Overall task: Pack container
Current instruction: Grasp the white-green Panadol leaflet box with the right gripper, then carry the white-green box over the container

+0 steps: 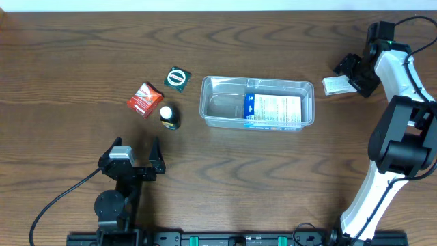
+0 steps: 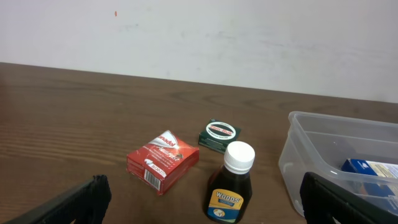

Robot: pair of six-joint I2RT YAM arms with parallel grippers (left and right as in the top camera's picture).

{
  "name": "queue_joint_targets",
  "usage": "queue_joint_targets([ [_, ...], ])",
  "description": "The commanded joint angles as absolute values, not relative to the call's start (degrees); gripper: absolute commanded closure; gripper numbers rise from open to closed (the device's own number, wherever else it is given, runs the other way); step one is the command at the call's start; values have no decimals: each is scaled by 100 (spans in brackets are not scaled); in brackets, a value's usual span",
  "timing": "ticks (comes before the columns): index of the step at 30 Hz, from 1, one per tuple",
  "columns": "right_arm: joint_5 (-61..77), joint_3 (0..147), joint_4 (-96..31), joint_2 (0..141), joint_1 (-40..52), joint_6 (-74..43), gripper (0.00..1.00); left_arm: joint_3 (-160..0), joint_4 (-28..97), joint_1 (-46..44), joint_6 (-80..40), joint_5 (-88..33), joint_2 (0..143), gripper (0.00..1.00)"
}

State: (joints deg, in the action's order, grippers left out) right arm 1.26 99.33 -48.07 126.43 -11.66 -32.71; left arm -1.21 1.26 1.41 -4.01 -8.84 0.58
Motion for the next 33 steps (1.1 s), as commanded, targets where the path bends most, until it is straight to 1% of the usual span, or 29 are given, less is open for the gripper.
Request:
queue_joint_targets([
  [1,95,10047,-4805,12827,-1170,-3343,20,-23,318,169,-305,-987,23,2],
  [9,294,10047,-4904,13166,-1151,-3341,19,-23,318,169,-305,-987,23,2],
  [15,303,10047,-4908,13166,-1157,-3111,21,-23,320,169,-305,-987,23,2],
  [17,303,10047,-4930,13166,-1160,-2895,25,-23,320,169,-305,-987,23,2],
  [22,298,10047,-5043,13163,-1164,-2561,30,-23,318,169,-305,-987,23,2],
  [26,303,10049,-5118,13152,-1173,-2558,43,-23,320,169,-305,-987,23,2],
  [27,301,10049,-5131,13148,-1173,-2556,46,-23,320,169,-305,-987,23,2],
  [30,305,10051,-5179,13131,-1173,-2453,48,-23,318,169,-305,-987,23,2],
  [33,331,10051,-5236,13058,-1170,-2305,48,-23,318,169,-305,-987,23,2],
])
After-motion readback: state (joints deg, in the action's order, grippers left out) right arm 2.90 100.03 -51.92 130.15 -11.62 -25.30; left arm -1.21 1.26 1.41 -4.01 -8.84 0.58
